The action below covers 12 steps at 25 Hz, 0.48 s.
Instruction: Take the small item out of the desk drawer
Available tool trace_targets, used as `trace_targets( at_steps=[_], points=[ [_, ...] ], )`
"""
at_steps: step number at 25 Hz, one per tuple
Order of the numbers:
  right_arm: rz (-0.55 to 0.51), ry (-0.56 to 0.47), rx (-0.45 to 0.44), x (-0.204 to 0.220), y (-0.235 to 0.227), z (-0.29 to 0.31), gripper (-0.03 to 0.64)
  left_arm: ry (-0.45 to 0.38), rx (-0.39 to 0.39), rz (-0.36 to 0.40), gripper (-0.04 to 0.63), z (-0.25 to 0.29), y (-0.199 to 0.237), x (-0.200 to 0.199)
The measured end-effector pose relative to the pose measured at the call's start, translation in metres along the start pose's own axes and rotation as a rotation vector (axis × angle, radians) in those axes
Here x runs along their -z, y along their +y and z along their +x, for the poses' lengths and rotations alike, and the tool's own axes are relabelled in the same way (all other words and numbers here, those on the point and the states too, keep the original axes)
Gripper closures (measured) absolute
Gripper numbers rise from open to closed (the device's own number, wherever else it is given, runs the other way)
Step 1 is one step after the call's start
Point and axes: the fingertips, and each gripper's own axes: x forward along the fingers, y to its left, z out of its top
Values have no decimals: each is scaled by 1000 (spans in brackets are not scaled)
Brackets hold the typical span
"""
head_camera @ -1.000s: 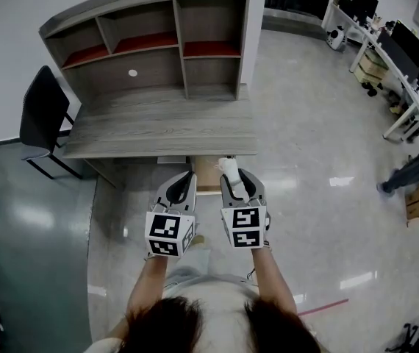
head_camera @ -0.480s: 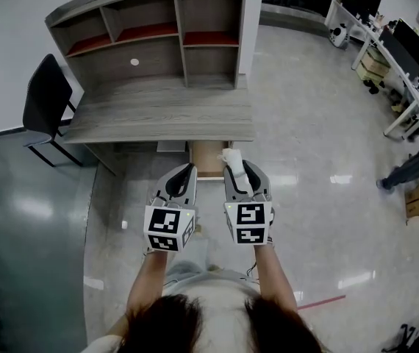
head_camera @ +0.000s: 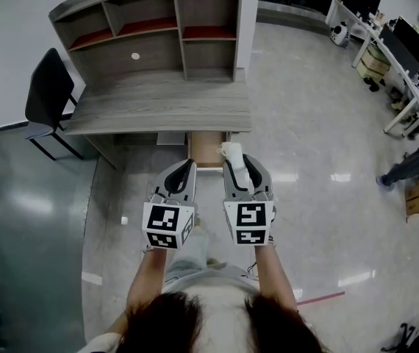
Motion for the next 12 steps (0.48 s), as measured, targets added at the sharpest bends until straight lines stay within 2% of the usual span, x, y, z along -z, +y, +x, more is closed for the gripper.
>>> trace_targets(
  at_steps=[12],
  points=[
    [-9,-42,8,-5,12,-37,442,-21,-11,5,581,-35,-17,-1]
  ],
)
